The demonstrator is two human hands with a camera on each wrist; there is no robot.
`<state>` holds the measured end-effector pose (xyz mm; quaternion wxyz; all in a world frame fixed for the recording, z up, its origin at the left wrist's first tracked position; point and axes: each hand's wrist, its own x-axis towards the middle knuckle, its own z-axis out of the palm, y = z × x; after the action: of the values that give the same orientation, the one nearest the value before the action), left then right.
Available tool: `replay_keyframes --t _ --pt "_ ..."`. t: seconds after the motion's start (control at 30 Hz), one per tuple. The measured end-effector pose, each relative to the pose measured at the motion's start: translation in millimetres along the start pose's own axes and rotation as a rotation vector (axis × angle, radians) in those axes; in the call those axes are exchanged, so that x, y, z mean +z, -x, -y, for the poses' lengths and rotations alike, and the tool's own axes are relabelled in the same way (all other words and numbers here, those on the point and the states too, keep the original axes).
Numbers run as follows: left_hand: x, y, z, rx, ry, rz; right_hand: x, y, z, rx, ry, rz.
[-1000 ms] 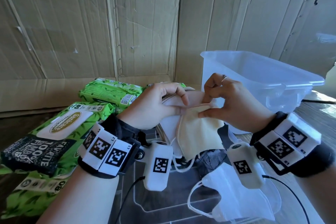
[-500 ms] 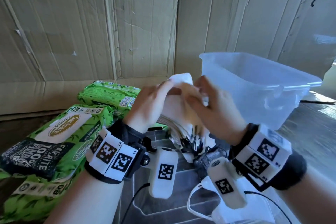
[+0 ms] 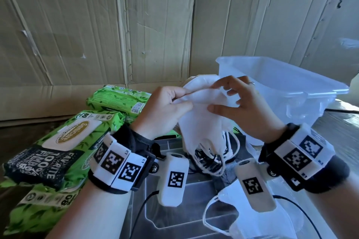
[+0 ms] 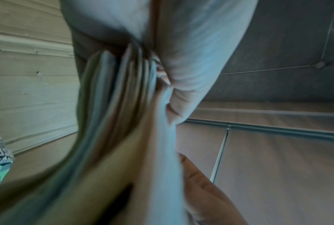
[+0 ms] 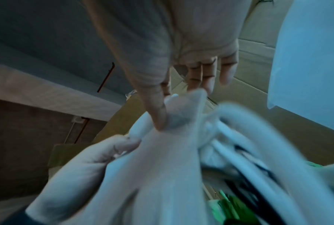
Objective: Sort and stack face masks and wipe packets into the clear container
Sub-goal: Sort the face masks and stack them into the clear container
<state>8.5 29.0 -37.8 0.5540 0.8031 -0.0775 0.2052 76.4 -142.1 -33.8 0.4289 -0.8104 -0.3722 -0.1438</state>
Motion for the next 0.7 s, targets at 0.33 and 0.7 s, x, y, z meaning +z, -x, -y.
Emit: replay_keyframes --t 0.33,0.7 --pt "-0.8 3.5 -5.0 0.032 -0.028 -0.003 -16.4 -4.4 -1.5 0.004 -0.181 0.078" --pt "0.3 1.1 4.8 0.041 -0.085 0.115 -19.5 -11.3 8.2 0.054 -0.133 0.038"
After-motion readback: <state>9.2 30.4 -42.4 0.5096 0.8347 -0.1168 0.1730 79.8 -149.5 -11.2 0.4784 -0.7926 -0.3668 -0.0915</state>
